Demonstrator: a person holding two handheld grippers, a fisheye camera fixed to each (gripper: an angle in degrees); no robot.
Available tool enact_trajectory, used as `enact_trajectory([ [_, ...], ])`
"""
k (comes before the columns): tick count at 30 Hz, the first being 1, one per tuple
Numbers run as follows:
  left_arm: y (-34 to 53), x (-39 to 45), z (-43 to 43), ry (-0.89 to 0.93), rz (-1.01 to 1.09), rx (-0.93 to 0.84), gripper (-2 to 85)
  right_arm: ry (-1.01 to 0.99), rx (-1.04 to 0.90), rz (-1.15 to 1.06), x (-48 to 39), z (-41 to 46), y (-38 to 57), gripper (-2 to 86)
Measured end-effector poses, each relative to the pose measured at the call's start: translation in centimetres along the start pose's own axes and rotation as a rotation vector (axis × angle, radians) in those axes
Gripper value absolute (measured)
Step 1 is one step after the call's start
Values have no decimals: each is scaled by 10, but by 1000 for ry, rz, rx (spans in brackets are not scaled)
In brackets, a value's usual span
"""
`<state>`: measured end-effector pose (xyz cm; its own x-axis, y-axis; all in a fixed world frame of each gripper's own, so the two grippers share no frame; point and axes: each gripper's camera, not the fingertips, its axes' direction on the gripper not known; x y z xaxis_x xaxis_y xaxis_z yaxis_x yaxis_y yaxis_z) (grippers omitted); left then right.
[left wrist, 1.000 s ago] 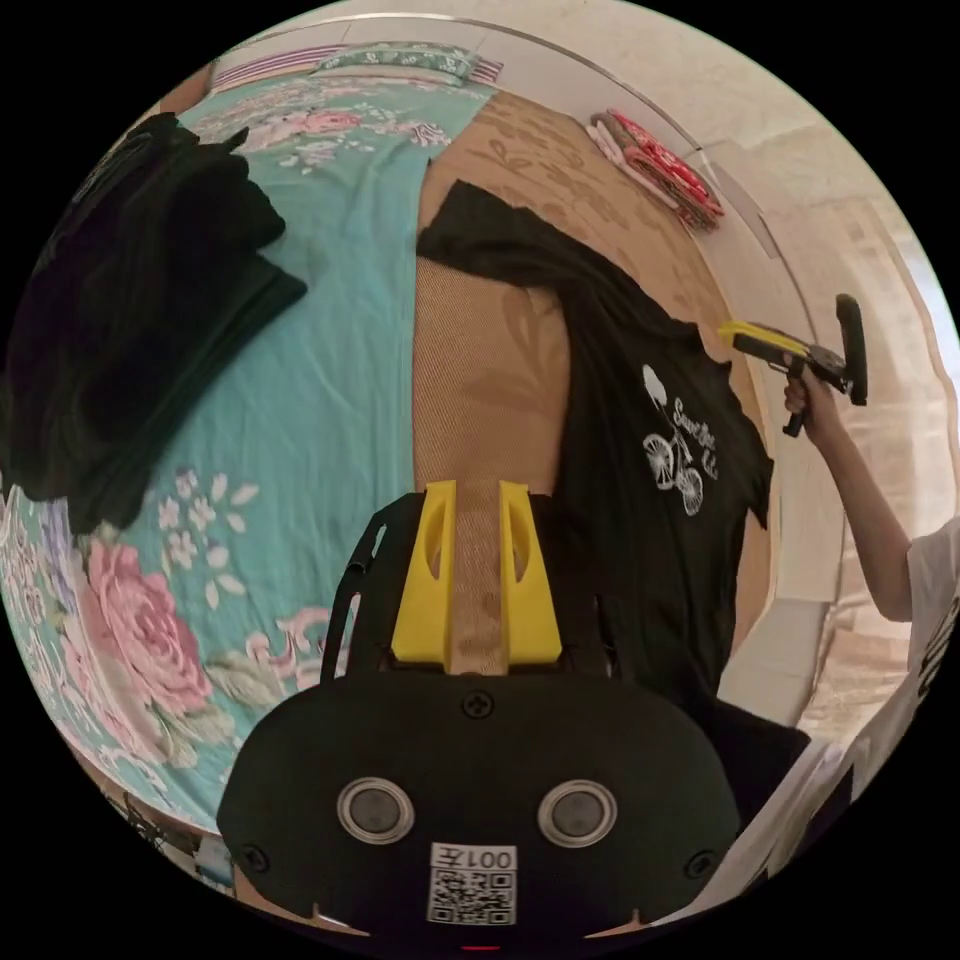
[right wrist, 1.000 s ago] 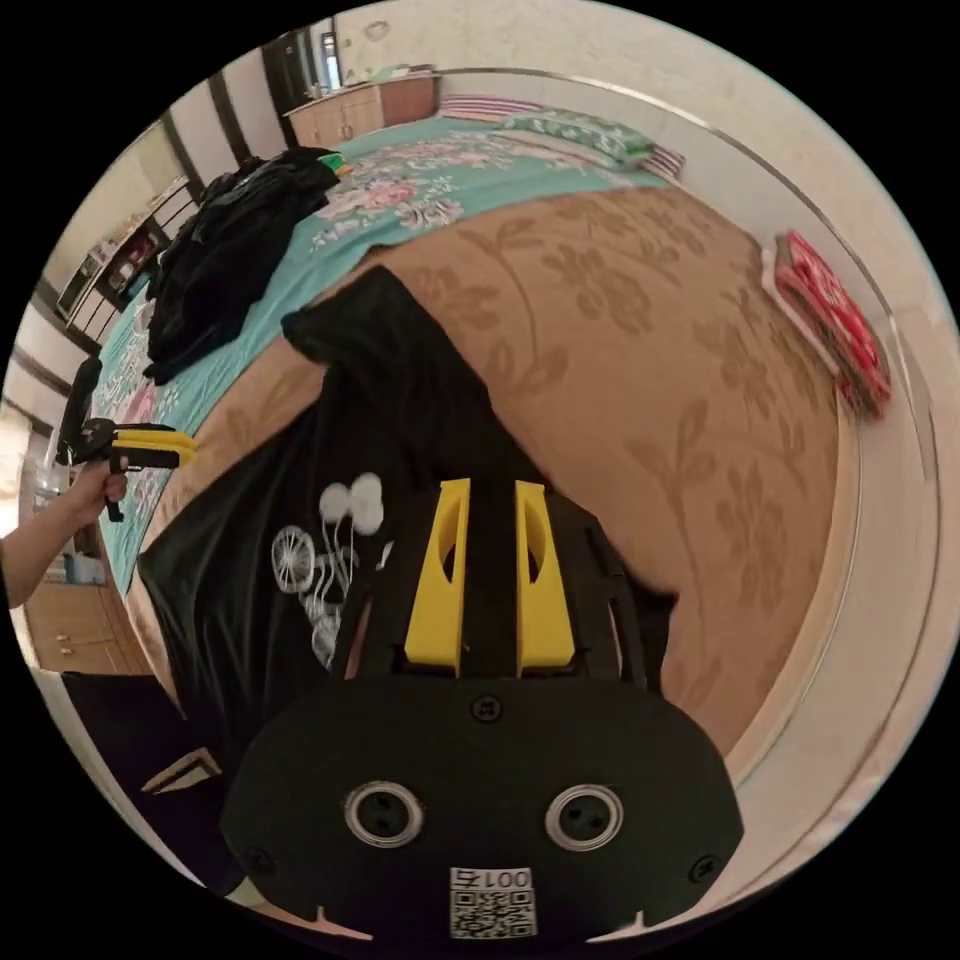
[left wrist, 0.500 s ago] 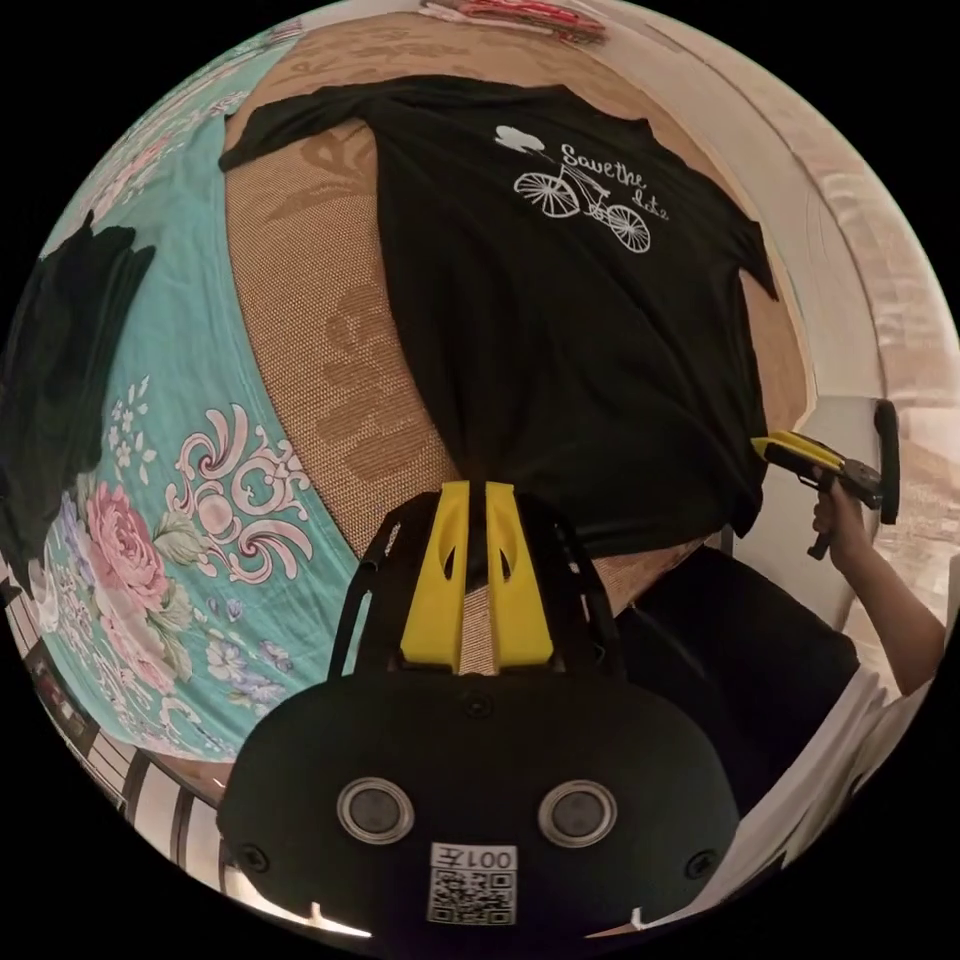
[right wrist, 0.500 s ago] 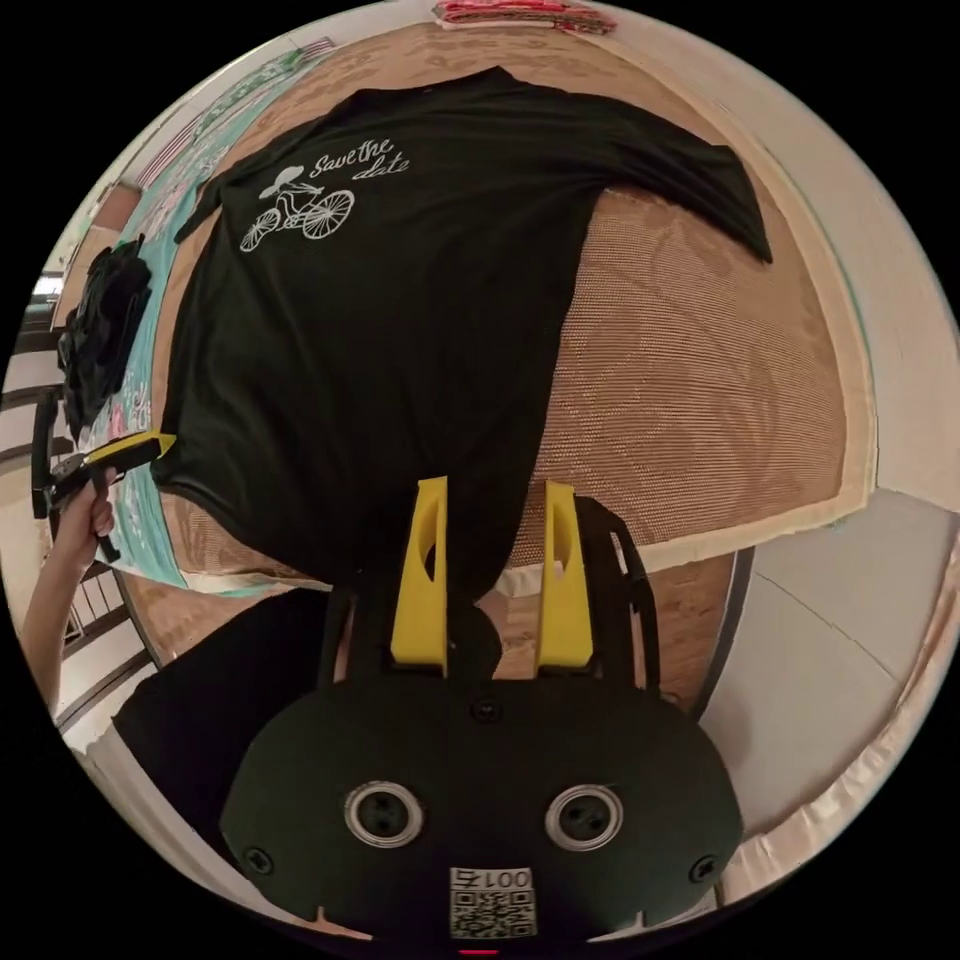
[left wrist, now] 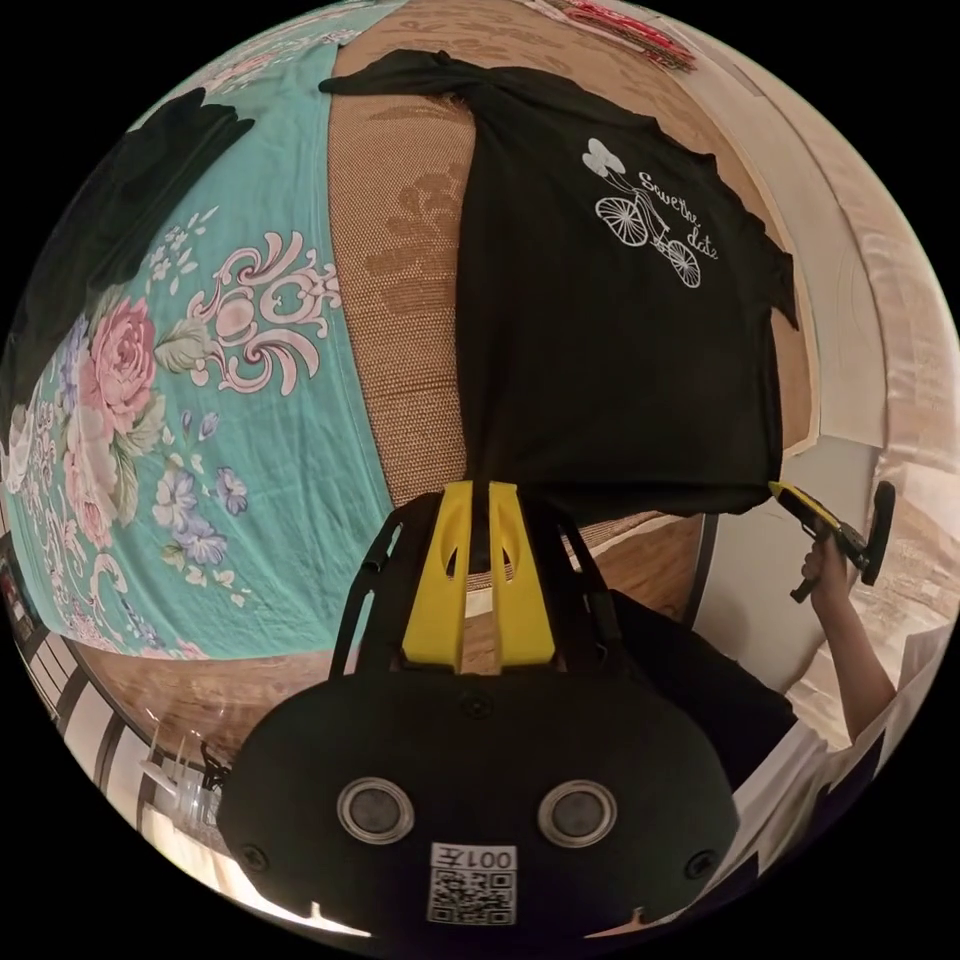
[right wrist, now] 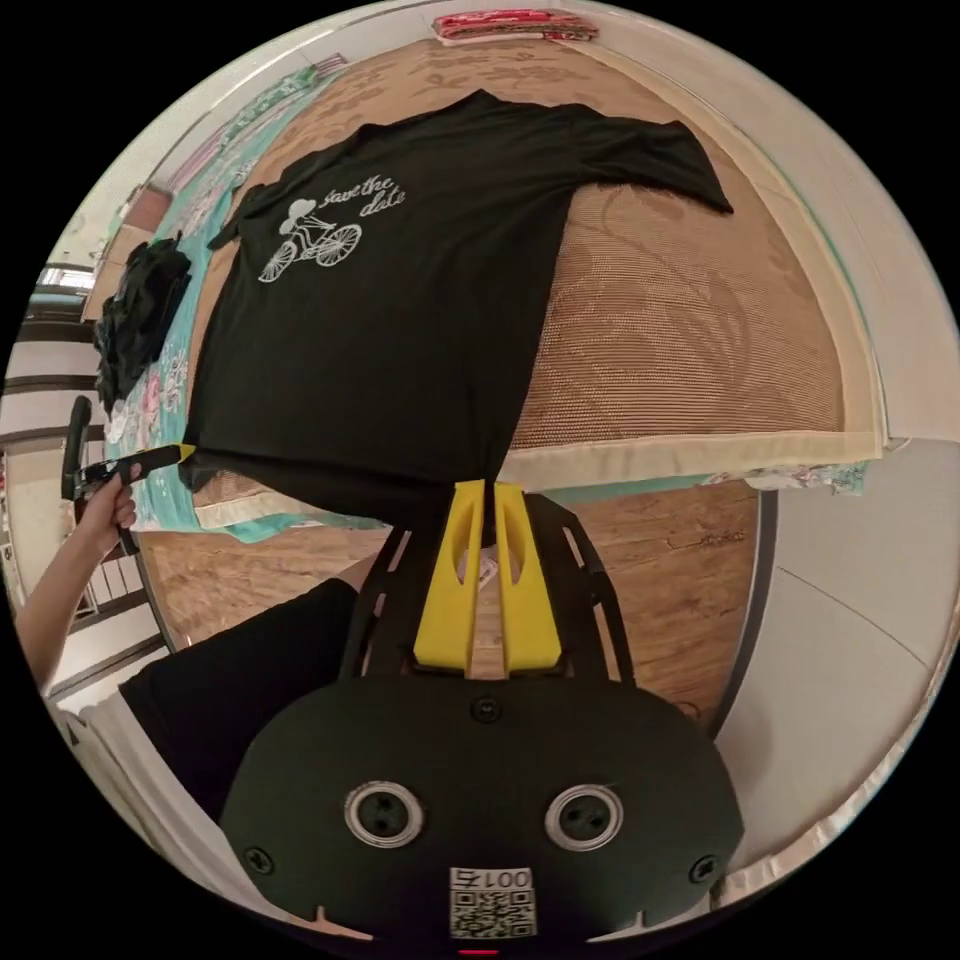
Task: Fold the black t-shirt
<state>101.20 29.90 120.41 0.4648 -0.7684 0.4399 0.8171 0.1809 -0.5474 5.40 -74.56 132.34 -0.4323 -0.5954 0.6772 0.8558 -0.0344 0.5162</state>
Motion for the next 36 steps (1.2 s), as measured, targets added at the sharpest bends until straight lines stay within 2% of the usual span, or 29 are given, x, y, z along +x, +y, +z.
enact_trajectory([
  [2,8,-2,0,14,-6,33,31,-66,-4,60,19,5,12,70],
  [6,16,-13,-2,37,-25,38,58,-331,67,124,58,13,50,112],
  [13,11,-19,5,29,12,-8,87,-422,93,154,79,35,45,130],
  [15,12,-16,4,17,36,-13,71,-463,96,161,85,43,39,113],
  [17,13,-12,6,103,83,-36,9,-462,84,163,91,43,39,76],
  [19,15,-10,4,92,84,-36,-3,-507,91,132,99,38,44,30],
  [26,34,-39,-19,195,34,-24,-11,-760,127,160,144,0,91,6],
  [36,54,-54,-29,189,52,-117,-9,-710,-109,-22,158,-17,83,1],
])
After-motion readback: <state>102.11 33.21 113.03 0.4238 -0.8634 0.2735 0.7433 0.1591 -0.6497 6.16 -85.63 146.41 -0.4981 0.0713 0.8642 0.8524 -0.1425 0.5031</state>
